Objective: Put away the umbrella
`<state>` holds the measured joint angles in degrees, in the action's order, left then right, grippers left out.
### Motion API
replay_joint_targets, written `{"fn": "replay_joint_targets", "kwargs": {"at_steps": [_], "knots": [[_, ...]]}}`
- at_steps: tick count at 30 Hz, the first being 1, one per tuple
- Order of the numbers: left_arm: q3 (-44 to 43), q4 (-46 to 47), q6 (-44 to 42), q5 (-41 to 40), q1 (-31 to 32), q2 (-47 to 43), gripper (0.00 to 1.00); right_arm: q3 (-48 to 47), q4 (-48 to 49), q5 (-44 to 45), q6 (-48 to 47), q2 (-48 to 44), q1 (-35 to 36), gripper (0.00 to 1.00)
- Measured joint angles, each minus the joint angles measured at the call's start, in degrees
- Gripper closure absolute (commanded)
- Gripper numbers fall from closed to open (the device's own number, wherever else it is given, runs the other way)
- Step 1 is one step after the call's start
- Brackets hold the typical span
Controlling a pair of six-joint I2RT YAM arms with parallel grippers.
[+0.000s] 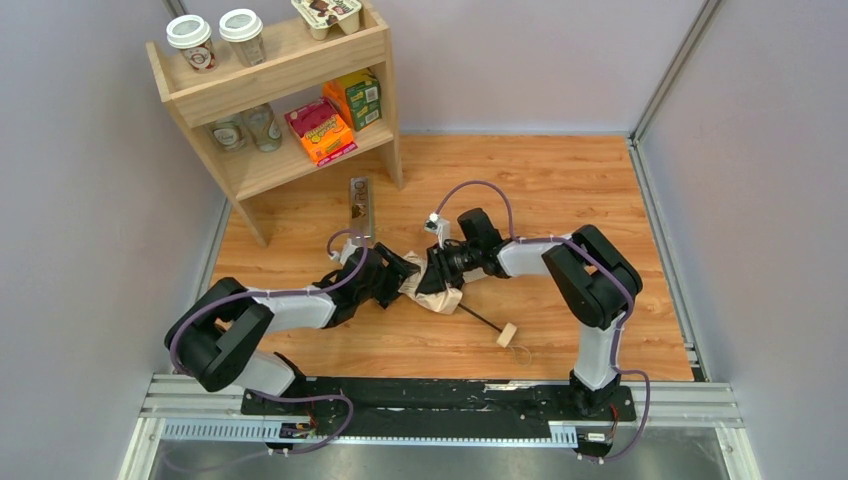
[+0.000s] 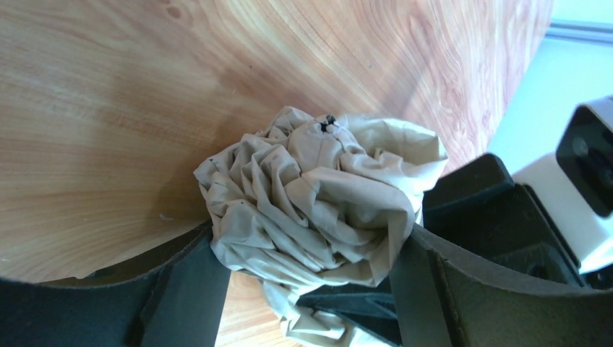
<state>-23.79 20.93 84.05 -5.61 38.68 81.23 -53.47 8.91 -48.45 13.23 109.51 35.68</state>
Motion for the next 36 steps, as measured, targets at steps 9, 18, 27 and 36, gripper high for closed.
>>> {"fn": "replay_joint_targets", "kwargs": {"at_steps": [9,18,27,36], "knots": [[-6.49,-7.37,2.93,-0.9,-0.02,4.7,0.76,-0.74,-5.05,3.87,-2.84,-1.9,0.35,1.0],[-5.4,-2.82,5.05,0.59,-0.02,5.03,1.0,-0.74,-10.54,11.52,-2.62,-5.55,1.84,0.51],[-6.51,-8.87,5.29,1.29,0.37,2.91,1.0,-0.81,-21.57,30.6,-5.07,-16.65,11.08,0.0],[-9.92,-18.88,6.64,2.69,0.31,1.97,1.0,-3.3,-23.56,60.96,-10.21,-14.99,27.96,0.01]]}}
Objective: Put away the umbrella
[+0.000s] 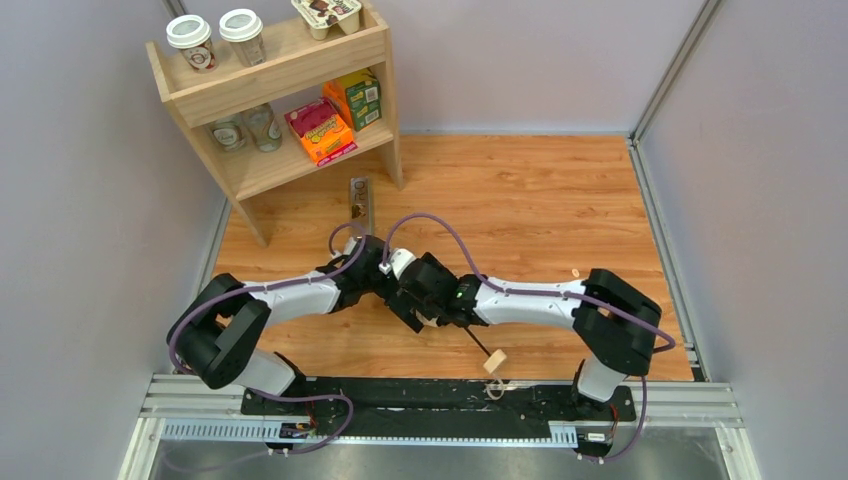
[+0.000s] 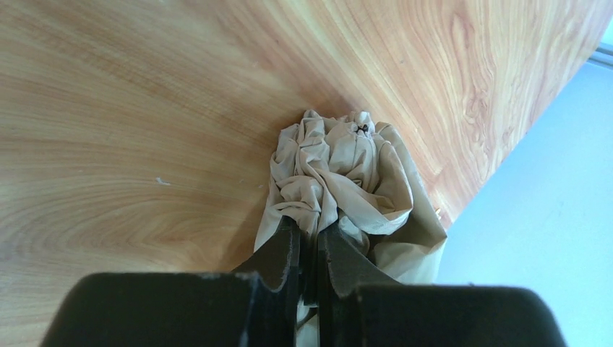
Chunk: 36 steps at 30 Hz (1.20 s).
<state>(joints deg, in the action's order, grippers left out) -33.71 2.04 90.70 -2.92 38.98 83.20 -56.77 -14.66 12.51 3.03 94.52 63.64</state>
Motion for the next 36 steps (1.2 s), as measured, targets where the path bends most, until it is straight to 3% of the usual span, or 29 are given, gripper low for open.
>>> {"fn": "replay_joint_targets", "kwargs": {"at_steps": [3,6,7,10,12,13,14,15,17,27,30,36], "knots": [[-0.02,-1.01,0.9,1.31,-0.83,0.0,1.0,-1.05,-0.04,6.36,-0.37,3.1,1.7,0.09],[-0.28,-1.75,1.42,1.7,-1.09,-0.07,1.0,-1.22,-0.07,11.3,-1.2,5.9,2.43,0.25],[-0.33,-2.08,1.55,1.64,-1.03,-0.2,1.0,-1.38,0.17,13.07,-1.25,6.97,2.64,0.33],[-0.26,-3.13,1.84,1.6,-1.25,-0.79,1.0,-1.62,1.62,16.76,-1.11,8.33,2.71,0.75],[0.07,-3.52,1.84,1.01,-1.27,-1.42,1.0,-1.44,2.47,17.14,-1.36,8.46,2.69,0.93],[0.31,-3.54,1.84,0.63,-1.27,-1.84,0.86,-1.18,3.1,16.96,-1.57,8.41,2.62,1.0],[0.81,-3.41,1.53,-0.07,-1.22,-2.62,0.75,-0.57,4.48,16.35,-2.1,8.17,2.47,1.0],[1.16,-3.23,1.09,-0.52,-1.16,-3.34,0.5,-0.11,5.49,15.37,-2.82,7.76,2.23,1.0],[2.89,-2.82,-1.31,-2.03,-0.94,-5.81,0.19,1.36,8.24,10.51,-4.24,6.29,0.76,1.0],[13.84,2.89,-7.76,-6.99,-0.02,-19.21,0.18,3.87,16.98,-29.51,-5.2,6.29,-15.23,1.0],[14.67,6.69,-8.31,-6.6,0.0,-17.57,0.18,3.63,18.91,-41.05,-3.93,8.46,-19.15,1.0],[9.55,6.43,-5.9,-4.87,0.04,-7.87,0.17,3.28,21.07,-54.9,-1.2,11.87,-22.56,1.0]]}}
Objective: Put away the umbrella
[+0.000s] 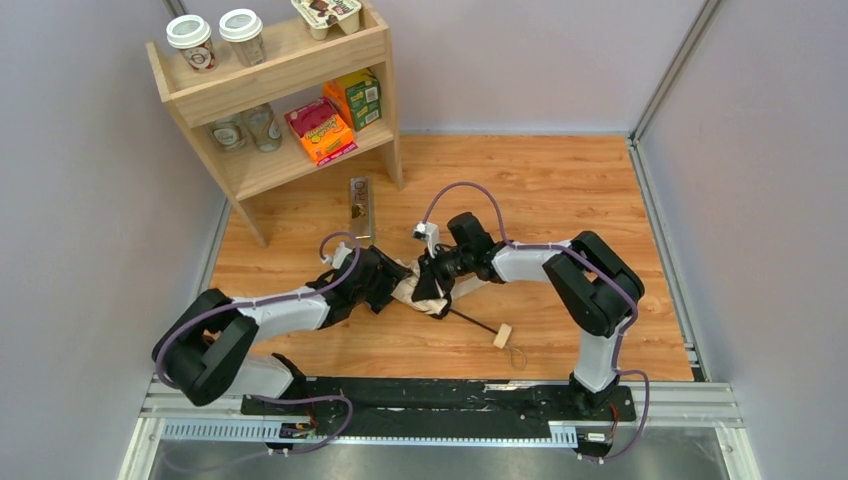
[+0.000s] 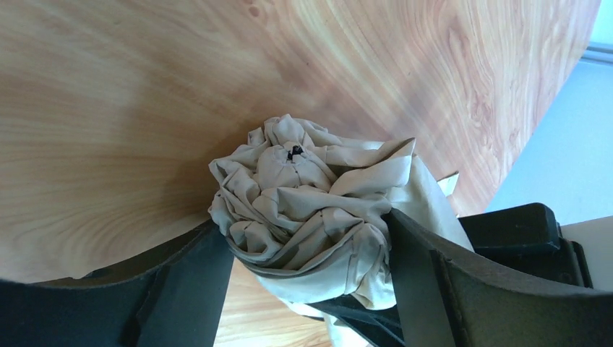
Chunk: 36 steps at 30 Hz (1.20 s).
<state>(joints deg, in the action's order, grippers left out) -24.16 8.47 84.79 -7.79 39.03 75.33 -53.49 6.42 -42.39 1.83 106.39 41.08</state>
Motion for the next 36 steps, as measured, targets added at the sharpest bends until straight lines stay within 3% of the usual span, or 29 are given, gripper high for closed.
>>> {"fn": "replay_joint_targets", "kwargs": {"at_steps": [4,6,7,9,11,14,15,19,23,25,30,33,35,36], "knots": [[-3.89,-0.57,3.61,1.6,-0.42,6.05,0.22,-1.44,-0.94,-4.0,0.98,1.77,-2.4,1.0],[-4.7,-0.11,5.11,2.51,-0.66,7.74,0.37,-2.03,-2.12,-4.72,0.92,2.01,-3.02,1.0],[-4.76,0.31,5.53,2.99,-0.81,8.39,0.56,-2.25,-2.82,-4.72,0.83,2.01,-3.21,1.0],[-4.17,1.46,6.36,3.45,-0.92,9.11,0.76,-2.71,-4.2,-4.61,0.22,2.01,-3.41,1.0],[-2.45,4.68,8.11,3.61,-0.92,9.31,0.88,-3.02,-5.73,-3.96,-0.11,2.01,-3.39,1.0],[-0.81,7.78,9.31,3.34,-0.9,8.46,1.0,-3.65,-7.52,-2.86,0.11,1.92,-3.28,0.87],[-0.52,8.2,9.46,3.32,-0.85,8.0,1.0,-3.85,-8.09,-2.45,0.11,1.81,-3.17,0.73],[-0.13,8.61,9.03,3.3,-0.72,6.91,1.0,-5.07,-12.48,2.58,0.98,0.15,-1.64,0.36],[0.5,8.44,7.89,3.65,-0.17,5.86,1.0,-5.51,-17.03,9.73,2.45,-3.17,2.01,0.11],[0.57,8.09,7.72,4.02,-0.04,5.62,1.0,-5.84,-19.43,14.6,2.62,-5.01,4.59,0.04],[-0.48,2.8,8.33,5.38,0.02,4.24,1.0,-7.17,-24.22,32.04,1.95,-6.67,14.36,0.02],[-2.73,-2.6,8.57,6.23,0.11,3.85,1.0,-7.76,-26.05,44.83,2.43,-5.4,20.06,0.07],[-3.45,-4.81,9.27,6.78,0.11,3.82,1.0,-8.13,-26.08,52.24,4.0,-3.5,22.27,0.19],[-3.76,-5.62,9.6,6.99,0.0,3.72,1.0,-8.96,-26.8,56.17,4.81,-3.08,23.19,0.34]]}}
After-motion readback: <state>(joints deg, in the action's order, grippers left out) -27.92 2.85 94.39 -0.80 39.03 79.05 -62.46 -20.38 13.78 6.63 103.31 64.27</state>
